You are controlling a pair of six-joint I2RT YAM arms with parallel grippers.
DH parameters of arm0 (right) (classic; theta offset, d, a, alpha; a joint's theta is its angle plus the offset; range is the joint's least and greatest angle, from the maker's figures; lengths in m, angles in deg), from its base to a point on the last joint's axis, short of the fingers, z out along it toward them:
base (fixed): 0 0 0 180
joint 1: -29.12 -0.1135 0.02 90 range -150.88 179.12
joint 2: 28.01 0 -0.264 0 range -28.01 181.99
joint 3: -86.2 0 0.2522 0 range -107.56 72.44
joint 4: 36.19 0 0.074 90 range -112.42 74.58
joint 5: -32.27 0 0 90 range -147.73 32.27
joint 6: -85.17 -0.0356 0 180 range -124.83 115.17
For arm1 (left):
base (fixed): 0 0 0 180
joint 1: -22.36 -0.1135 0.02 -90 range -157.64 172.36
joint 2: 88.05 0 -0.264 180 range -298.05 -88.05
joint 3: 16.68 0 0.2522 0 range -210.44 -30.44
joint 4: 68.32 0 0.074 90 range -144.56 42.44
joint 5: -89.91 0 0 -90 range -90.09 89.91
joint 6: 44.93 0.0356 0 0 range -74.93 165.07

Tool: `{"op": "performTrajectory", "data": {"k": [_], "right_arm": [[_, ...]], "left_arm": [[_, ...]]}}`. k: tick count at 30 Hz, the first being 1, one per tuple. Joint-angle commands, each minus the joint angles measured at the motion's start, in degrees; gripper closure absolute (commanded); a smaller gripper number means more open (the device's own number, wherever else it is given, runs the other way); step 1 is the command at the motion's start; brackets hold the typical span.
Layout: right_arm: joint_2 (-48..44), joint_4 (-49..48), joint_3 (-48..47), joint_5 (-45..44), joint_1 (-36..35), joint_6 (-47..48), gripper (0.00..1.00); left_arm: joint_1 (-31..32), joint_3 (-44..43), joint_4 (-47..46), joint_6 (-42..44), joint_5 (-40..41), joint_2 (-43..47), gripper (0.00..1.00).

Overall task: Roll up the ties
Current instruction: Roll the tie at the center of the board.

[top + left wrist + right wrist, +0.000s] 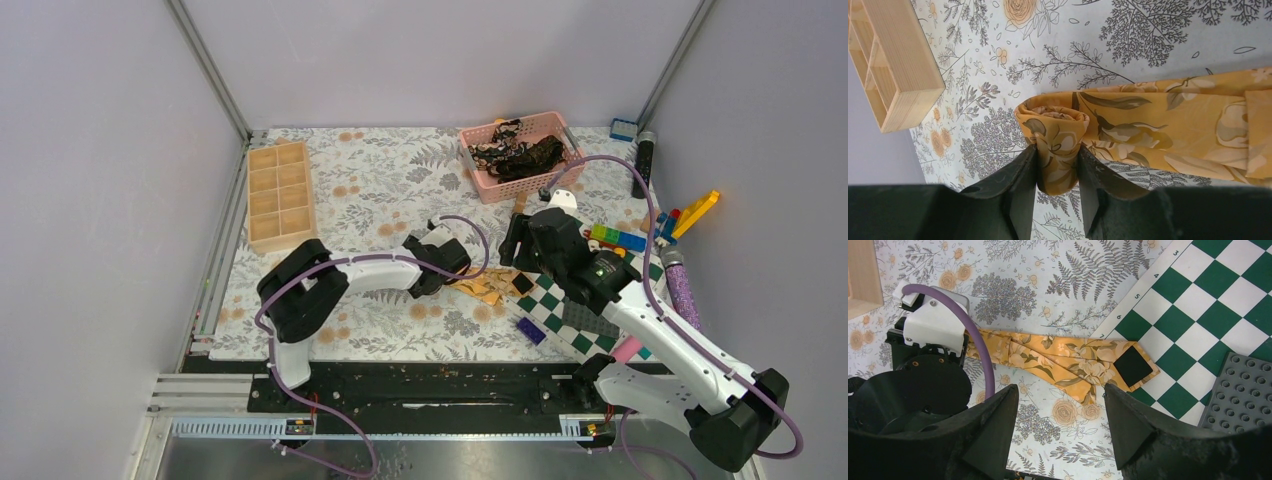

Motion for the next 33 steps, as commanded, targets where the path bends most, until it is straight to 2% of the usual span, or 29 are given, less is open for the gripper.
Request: {"op": "performTrajectory", "data": {"k": [1,9,23,33], "right_arm": [[-0.9,-0.1,-0.3,-2.1,0.5,0.2,0.29],[-0.5,-0.1,-0.3,-1.8,0.5,0.1,0.28],[0.1,-0.1,-0.2,-1.5,0.5,0.0,0.28],[0.0,-0.1,-0.1,-1.4,0.6,0.0,0.28]], "left_arm": [[0.6,-1.6,0.3,-1.4,0.4,-0.5,0.64],[0.9,-3.1,0.2,-1.0,-1.0,-1.0,0.56],[0.9,-4.3,-0.6,-1.0,-8.1,-0.4,0.53],[0.8,-4.6,-1.1,-1.4,-8.9,-0.2,0.52]]}}
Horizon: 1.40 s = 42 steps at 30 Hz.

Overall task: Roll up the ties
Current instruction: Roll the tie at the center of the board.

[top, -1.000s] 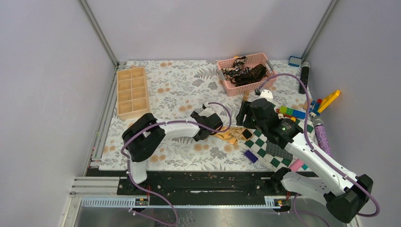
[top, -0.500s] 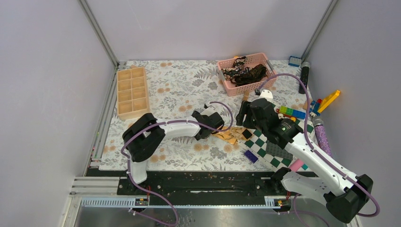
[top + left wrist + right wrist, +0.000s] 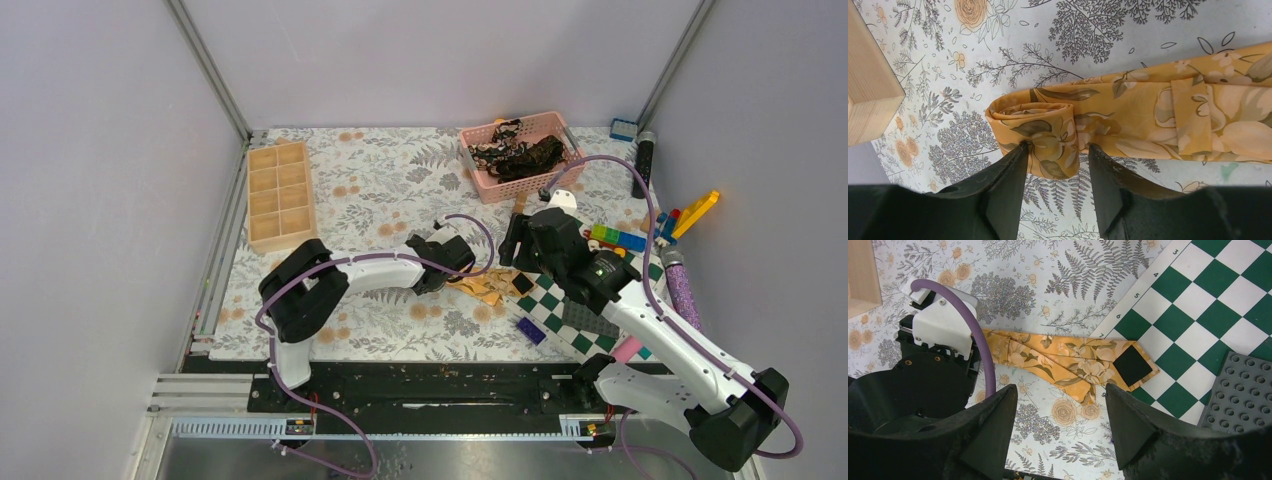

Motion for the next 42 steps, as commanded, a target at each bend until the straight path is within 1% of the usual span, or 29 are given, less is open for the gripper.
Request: {"op": "performTrajectory", "data": {"k": [1,6,15,20,23,29,35,37,39,42], "right_arm": [[-0.3,-0.1,-0.1,-1.4,0.6,0.0,0.28],[-0.8,0.2,-1.7,-2.0,0.6,1.1,0.28],[0.2,1.4,-10.3,-3.0,1.3,2.7,0.26],[0.7,0.9,-14.8,-2.5,1.7,3.5,0.26],[1.7,0.8,-16.3,-1.6,1.9,3.6,0.26],[4.4,0.8,-15.9,-0.3,2.1,2.8,0.26],[5.9,-2.0,-14.2,1.0,2.1,3.0,0.25],[7.9,-3.9,-13.6,4.3,2.1,4.8,0.25],[12.3,-3.6,-15.2,9.6,2.1,6.5,0.26],[21.1,-1.6,-19.6,17.9,2.2,7.0,0.31]], "left_arm": [[0.1,-2.0,-1.3,-1.3,-0.8,0.5,0.51],[-0.8,-1.9,-1.9,-1.4,-2.2,3.2,0.49],[-2.7,-2.2,-4.3,0.2,-7.2,10.6,0.44],[-3.2,-1.1,-5.8,1.0,-9.4,12.9,0.42],[-4.3,0.3,-6.9,0.4,-12.1,14.8,0.42],[-11.3,6.1,-12.5,-2.0,-21.4,21.8,0.42],[-21.7,13.4,-18.5,-7.2,-31.6,27.4,0.41],[-25.3,15.6,-20.4,-8.9,-34.7,29.1,0.42],[-27.7,17.4,-21.5,-10.5,-36.5,30.8,0.42],[-29.7,19.4,-22.3,-11.4,-37.2,32.8,0.41]]}}
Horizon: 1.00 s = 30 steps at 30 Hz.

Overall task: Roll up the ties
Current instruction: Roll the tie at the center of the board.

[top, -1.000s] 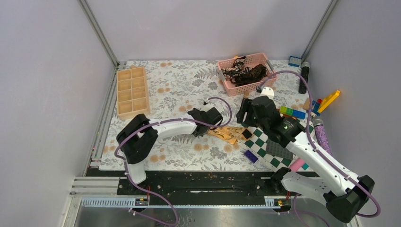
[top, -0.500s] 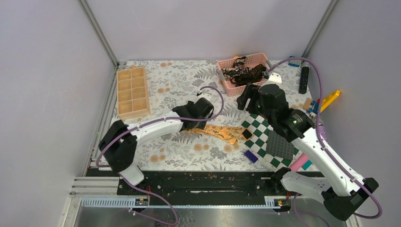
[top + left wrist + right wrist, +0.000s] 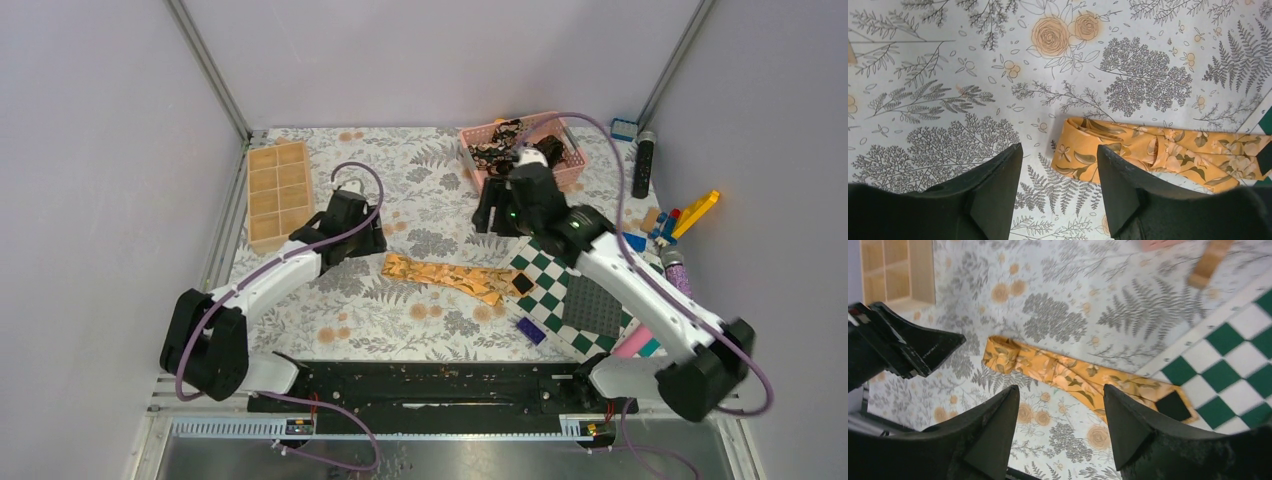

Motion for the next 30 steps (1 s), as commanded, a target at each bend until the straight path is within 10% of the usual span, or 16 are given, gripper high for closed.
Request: {"op": "performTrajectory", "data": {"k": [1,8,30], "right_arm": [[11.1,-0.9,-4.7,13.5,0.2,2.0,0.33],[27.1,-3.5,-12.6,28.2,-0.9,6.2,0.43],[57.9,6.4,-42.3,34.0,-10.8,28.2,0.3]], "left_arm": [[-2.2,2.4,-5.3,-3.5,-5.3,4.4,0.42],[-7.2,6.5,-3.8,-8.1,-3.3,7.6,0.43],[-18.4,13.0,-1.6,-10.1,-6.6,16.7,0.43]]}}
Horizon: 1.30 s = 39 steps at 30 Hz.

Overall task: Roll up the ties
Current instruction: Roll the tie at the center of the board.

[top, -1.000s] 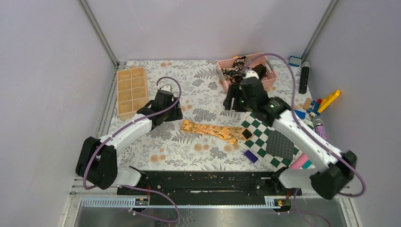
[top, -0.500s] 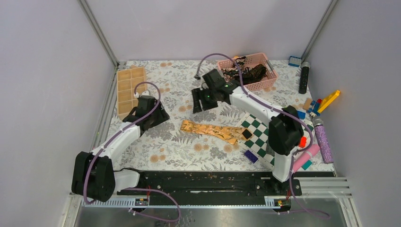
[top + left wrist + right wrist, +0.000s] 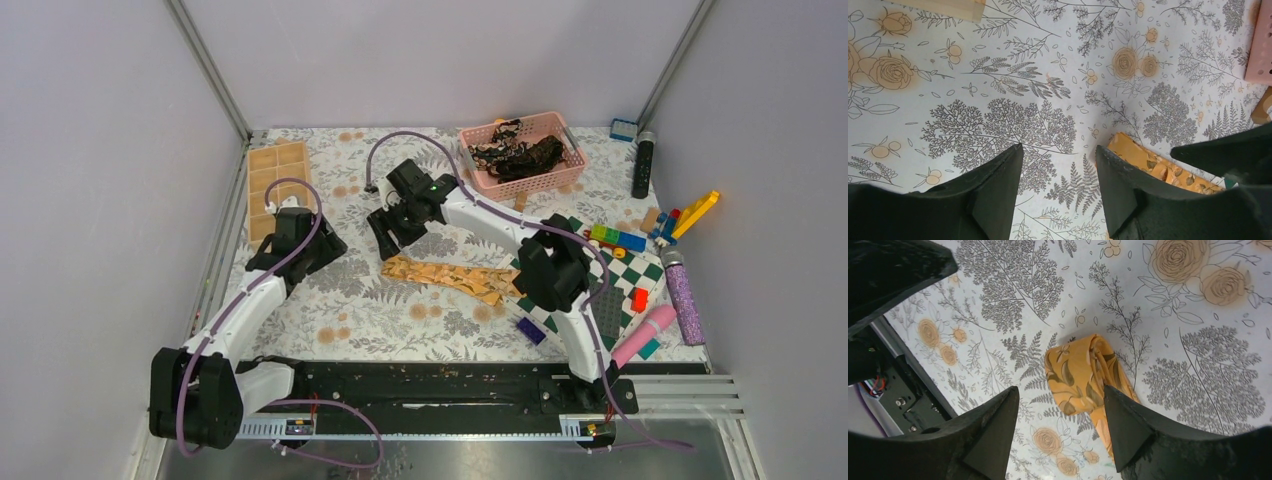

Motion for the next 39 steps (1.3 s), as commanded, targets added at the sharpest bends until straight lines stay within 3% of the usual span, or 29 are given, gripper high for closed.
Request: {"op": "performTrajectory", "data": {"k": [1,10,30,37,39], "right_arm": [[3.8,1.5,-4.5,3.0,-0.3,2.7,0.3],[7.5,2.1,-5.4,1.5,-0.5,3.2,0.31],[7.8,2.1,-4.2,0.6,-0.5,3.0,0.49],[7.3,2.1,-3.7,-0.3,-0.5,2.8,0.5],[5.9,1.9,-3.7,-1.3,-0.5,2.4,0.42]], "left_arm": [[-0.7,0.5,-0.8,-0.2,-1.5,1.5,0.43],[-1.2,0.8,-0.3,0.3,-1.4,2.3,0.43],[-1.2,0.7,-0.9,0.3,-1.9,1.3,0.43],[-1.3,0.9,-1.0,0.3,-1.9,1.3,0.43],[-1.3,0.8,-1.2,0.4,-3.0,1.3,0.43]]}}
